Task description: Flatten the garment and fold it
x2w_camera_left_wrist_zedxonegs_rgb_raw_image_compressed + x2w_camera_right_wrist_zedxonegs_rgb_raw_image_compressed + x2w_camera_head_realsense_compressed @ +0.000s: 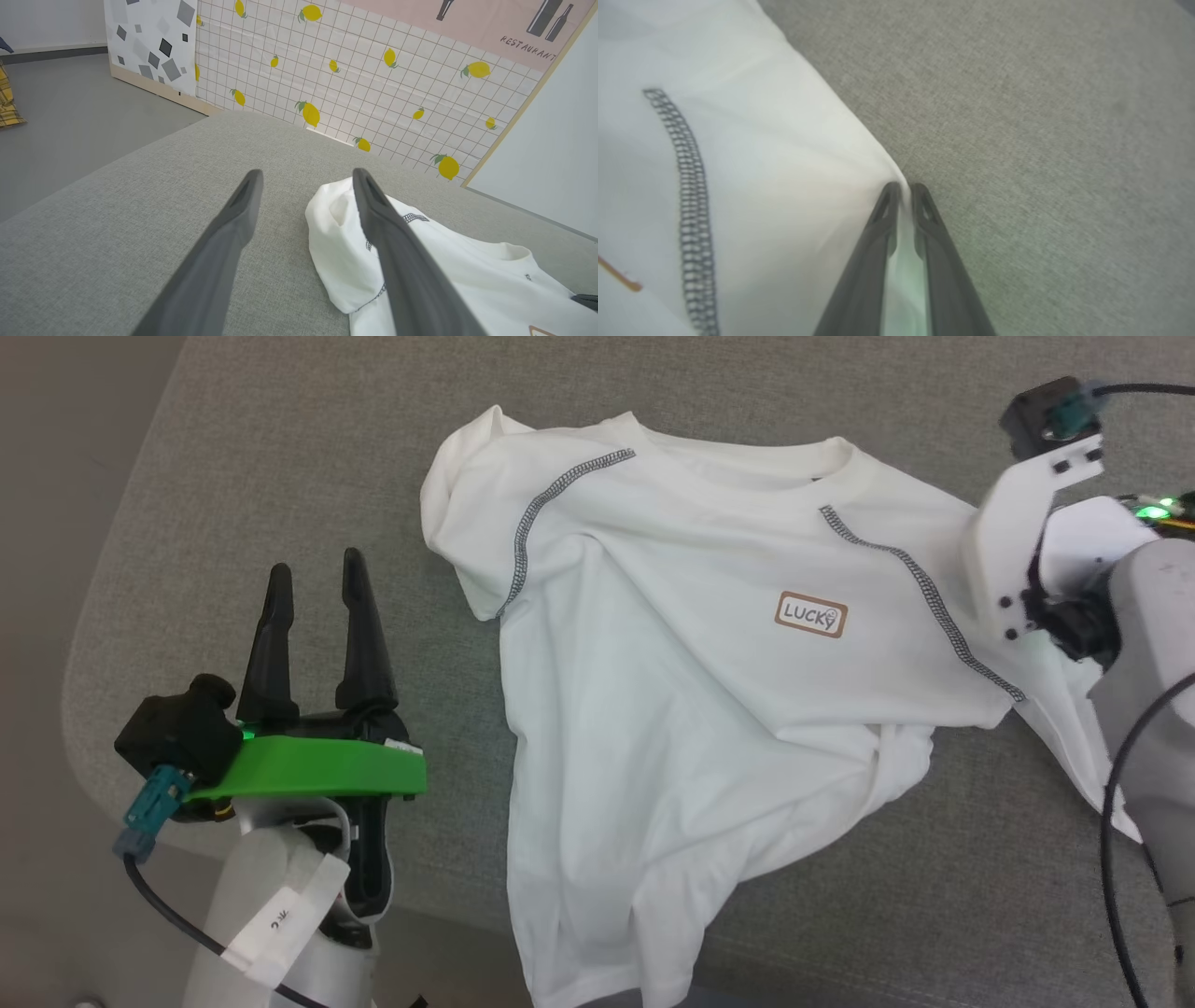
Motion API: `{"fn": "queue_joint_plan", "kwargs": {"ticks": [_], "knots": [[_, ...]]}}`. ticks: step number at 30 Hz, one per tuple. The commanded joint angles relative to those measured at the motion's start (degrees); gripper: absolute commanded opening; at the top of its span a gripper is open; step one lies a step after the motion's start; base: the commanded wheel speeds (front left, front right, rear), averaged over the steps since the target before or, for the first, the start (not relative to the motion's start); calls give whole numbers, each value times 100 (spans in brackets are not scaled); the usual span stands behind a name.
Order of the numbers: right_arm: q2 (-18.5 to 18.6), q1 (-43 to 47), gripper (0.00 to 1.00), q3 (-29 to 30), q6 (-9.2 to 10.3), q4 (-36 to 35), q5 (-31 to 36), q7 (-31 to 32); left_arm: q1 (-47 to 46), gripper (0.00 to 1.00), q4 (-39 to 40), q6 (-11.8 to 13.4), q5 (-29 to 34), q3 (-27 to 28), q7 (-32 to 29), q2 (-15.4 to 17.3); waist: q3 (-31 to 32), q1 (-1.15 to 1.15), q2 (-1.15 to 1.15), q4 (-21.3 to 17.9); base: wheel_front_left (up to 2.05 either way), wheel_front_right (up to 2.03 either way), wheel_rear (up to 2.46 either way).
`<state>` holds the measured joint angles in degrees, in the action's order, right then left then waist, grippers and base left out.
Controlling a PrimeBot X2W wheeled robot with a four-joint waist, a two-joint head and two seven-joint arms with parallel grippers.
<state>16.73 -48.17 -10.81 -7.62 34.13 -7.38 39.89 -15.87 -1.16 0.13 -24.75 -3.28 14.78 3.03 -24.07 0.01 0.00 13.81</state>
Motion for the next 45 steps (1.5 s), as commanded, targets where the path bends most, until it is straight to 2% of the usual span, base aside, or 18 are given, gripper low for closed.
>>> {"fn": "queue_joint_plan", "kwargs": {"ticks": [1,6,12,15,18,19,20,21,26,34,39,45], "knots": [[203,156,0,156,13,72,108,-124,45,100,4,42,-16,-4,21,-14,16,-1,0,-30,0,0,0],[440,122,0,1147,13,-177,538,-740,63,100,-50,46,41,21,21,-14,138,-1,0,-149,0,0,0],[630,519,0,2465,13,-317,1155,-879,85,100,-134,9,108,18,21,-14,285,-1,0,-294,0,0,0],[569,861,0,3059,13,-343,1512,-832,95,100,-174,-5,147,27,21,-15,343,-1,0,-369,0,0,0],[263,1180,0,3507,13,-344,1570,-783,101,100,-223,-27,197,43,21,-15,416,-1,0,-464,0,0,0],[166,1243,12,3580,13,-365,1529,-833,105,100,-235,-33,215,51,21,-15,441,-1,0,-496,0,0,0],[31,1309,54,3643,13,-412,1447,-921,110,100,-248,-39,235,63,21,-15,474,-1,0,-538,0,0,0],[-64,1361,100,3670,13,-462,1396,-1002,119,100,-261,-46,252,72,21,-15,508,-1,0,-576,0,0,0],[-514,1787,100,3614,13,-1041,1024,-1757,172,100,-423,-107,368,38,21,-15,769,-1,0,-725,0,0,0],[-982,3094,100,2436,13,-2534,169,-2958,14,100,-891,-206,632,-162,21,-14,1079,-1,0,-1095,0,0,0],[-1218,3774,100,1965,13,-3069,-153,-3334,-673,100,-1420,-258,851,-411,-124,24,1082,-1,0,-1406,0,0,0],[-1362,4171,100,1621,13,-3361,-358,-3421,-1925,100,-2316,-255,1061,-701,-844,56,896,-1,0,-1804,0,0,0]]}}
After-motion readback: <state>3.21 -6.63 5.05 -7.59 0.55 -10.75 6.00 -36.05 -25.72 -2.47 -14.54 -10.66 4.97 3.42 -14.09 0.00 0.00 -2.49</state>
